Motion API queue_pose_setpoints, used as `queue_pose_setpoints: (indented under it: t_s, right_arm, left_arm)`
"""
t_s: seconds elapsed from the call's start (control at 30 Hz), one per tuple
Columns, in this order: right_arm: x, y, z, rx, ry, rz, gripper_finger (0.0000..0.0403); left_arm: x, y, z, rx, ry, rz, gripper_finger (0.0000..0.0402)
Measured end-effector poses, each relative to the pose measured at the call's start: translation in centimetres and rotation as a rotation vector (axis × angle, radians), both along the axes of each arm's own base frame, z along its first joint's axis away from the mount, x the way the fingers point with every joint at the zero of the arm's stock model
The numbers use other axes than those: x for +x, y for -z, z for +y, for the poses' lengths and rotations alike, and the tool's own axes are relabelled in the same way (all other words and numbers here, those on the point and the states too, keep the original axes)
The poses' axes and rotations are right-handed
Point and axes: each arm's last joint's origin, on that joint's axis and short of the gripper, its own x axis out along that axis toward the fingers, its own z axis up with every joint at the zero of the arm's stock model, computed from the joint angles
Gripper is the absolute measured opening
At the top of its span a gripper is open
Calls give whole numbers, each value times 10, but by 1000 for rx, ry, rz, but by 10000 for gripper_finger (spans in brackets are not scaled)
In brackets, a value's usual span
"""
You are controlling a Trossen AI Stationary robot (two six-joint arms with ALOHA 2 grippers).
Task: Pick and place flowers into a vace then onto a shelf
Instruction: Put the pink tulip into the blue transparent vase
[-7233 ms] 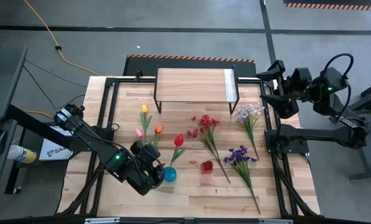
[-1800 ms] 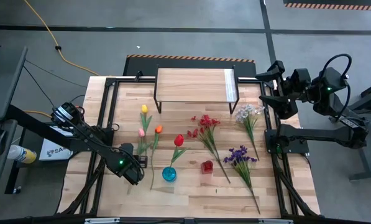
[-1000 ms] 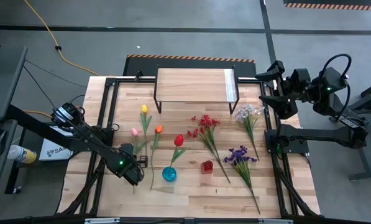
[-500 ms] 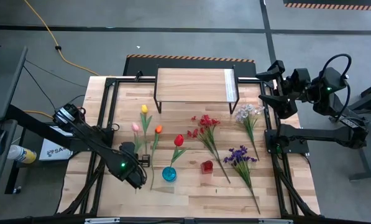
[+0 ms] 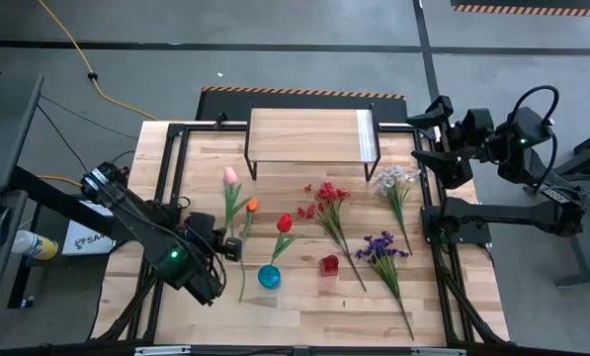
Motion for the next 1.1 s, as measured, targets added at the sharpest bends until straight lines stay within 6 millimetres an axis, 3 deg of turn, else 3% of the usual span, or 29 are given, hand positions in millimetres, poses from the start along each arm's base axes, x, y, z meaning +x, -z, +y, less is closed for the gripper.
queue_pose_setpoints:
  t_s: [0.37,0.9,1.1]
  right_arm:
    - [0,0,0,2,1,0,354]
    - [0,0,0,8,-1,0,353]
    - [0,0,0,8,-2,0,354]
  left_arm:
    - [-8,-33,-17,91,135,-203,20]
    - [-16,-51,-16,382,391,-137,20]
    - [-28,-66,-5,426,438,-148,20]
